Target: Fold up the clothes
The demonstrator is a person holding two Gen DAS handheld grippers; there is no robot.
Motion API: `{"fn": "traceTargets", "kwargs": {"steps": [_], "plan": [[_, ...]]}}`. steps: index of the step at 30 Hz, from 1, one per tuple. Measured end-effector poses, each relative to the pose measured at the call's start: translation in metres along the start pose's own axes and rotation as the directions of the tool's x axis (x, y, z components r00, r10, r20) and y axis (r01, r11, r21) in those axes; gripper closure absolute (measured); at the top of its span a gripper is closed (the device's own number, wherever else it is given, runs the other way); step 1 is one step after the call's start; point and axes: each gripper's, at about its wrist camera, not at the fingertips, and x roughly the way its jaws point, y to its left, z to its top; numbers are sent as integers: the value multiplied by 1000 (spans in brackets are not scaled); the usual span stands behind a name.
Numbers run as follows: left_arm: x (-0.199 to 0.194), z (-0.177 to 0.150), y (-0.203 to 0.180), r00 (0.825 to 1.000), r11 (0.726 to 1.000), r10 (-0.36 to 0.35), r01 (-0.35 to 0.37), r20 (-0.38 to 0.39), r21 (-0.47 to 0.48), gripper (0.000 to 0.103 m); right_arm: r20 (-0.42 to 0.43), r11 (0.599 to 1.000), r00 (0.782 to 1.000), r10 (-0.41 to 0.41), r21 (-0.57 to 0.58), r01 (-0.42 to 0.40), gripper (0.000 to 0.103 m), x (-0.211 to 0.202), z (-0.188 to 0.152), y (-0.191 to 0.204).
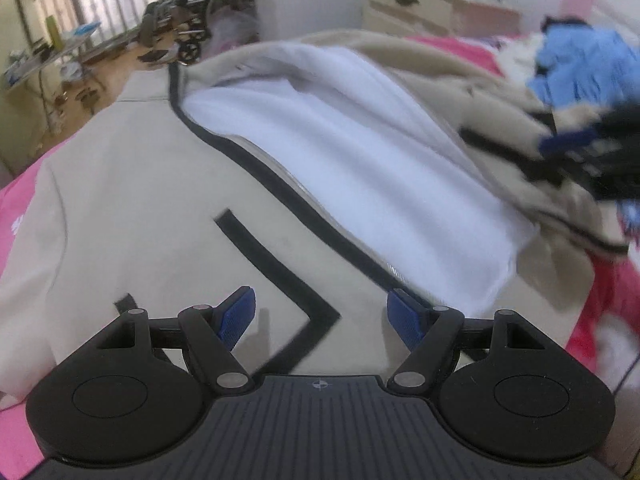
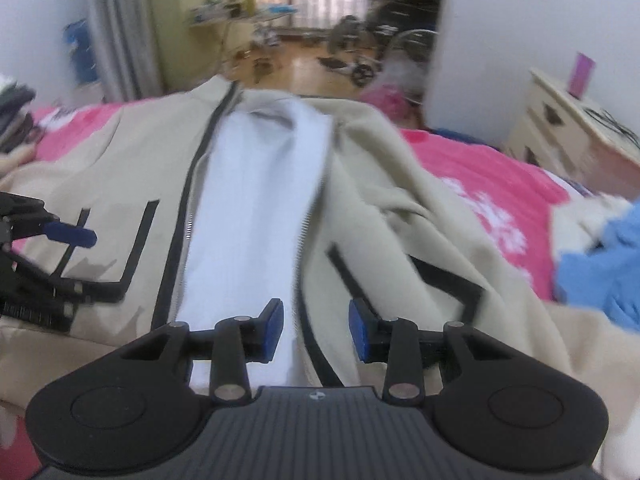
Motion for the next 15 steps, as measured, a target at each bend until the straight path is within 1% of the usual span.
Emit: {"fn": "traceTargets", "kwargs": {"steps": [2,3,4,5,6,7,10,11,13,15], "plan": [[3,-2,-1,1000,1000,5,-4,-11,6,30,-25,999,1000,-13,-50,12,65,22,2,4],[4,-3,-1,1000,1000,4,-4,-18,6,30,-54,996,998,-23,-91,18,68,36,2,6],[5,-4,-2,1000,1000,3,-3,-22,6,30,-74,994,997,-35,-107,27,82,46,1,4],[6,-4,-2,1000,1000,3,-3,-26,5,30,-91,992,995,-46,-118,35,86,55,-1,2],[7,-6,-3,1000,1000,5,-5,-28,8,30,-87,996,996,-28,-88,20,95,51,1,-3],[8,-8,-4,999,1000,9,-8,-32,17,30,-77,999,997,-4,-51,0,99,46,3,-8],[13,-14,-5,998,998,47,-45,-45,46,29,-43,996,997,65,62,-63,100,29,9,-25],[15,-15,-4,998,998,50,-48,-50,40,29,-24,991,996,91,102,-88,100,20,11,-31],[17,-16,-2,997,999,45,-44,-59,9,29,21,966,988,155,209,-156,100,1,16,-46],[17,-16,1,997,999,38,-39,-65,-20,28,39,926,974,224,303,-225,100,-6,16,-63]]}}
